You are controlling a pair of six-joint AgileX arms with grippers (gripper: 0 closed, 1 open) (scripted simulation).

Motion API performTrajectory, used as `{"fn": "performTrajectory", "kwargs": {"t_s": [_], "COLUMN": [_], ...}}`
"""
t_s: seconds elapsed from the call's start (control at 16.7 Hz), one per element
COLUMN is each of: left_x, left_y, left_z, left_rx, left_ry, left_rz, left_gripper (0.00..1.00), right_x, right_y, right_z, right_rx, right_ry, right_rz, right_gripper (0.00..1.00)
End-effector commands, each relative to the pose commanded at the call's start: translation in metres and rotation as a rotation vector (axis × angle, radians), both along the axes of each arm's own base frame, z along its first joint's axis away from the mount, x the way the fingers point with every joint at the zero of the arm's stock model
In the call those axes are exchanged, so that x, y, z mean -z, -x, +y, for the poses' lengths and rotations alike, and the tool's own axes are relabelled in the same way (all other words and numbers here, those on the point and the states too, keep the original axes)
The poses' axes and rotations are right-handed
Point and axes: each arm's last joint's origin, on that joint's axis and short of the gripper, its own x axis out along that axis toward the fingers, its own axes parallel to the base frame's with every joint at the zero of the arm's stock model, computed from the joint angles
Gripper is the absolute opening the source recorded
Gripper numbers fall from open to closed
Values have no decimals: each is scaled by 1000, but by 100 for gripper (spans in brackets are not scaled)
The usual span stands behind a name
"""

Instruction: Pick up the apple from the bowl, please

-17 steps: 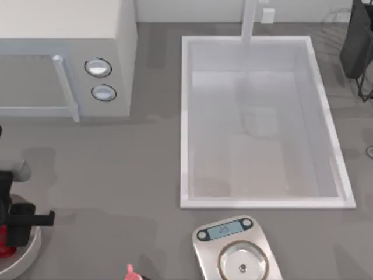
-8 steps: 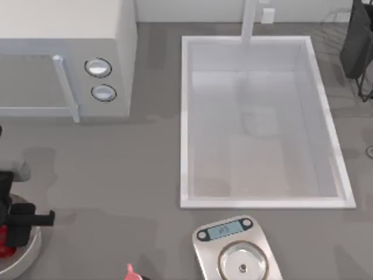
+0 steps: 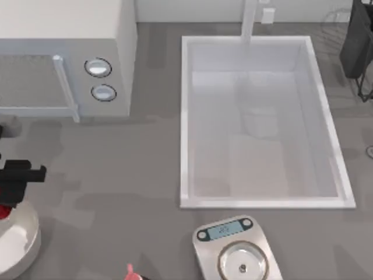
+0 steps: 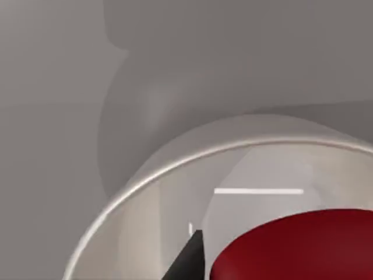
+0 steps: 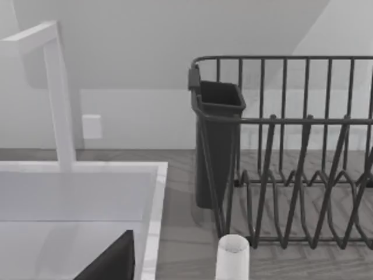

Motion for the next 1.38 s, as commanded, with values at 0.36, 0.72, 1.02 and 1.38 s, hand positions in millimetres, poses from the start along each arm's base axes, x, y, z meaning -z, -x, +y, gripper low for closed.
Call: {"fn": "performTrajectory", "kwargs": {"t_s": [0.36, 0.72, 1.02, 1.38], "left_x": [-118, -184, -184, -148], "left_y": [2, 31, 30, -16], "left_z": [0, 1, 2, -61], "left_rx": [0, 0, -3, -5], "left_ry": [-1, 1, 0, 14], "left_rz": [18, -20, -17, 23], "left_gripper": [0, 0, 0, 0], "right_x": [0, 0, 0, 0], "right_y": [0, 0, 0, 0], "right_z": [0, 0, 0, 0], "right_rx": [0, 0, 0, 0], "right_ry": [0, 0, 0, 0], "right_rz": [0, 0, 0, 0], "right_gripper": [100, 100, 100, 100]}}
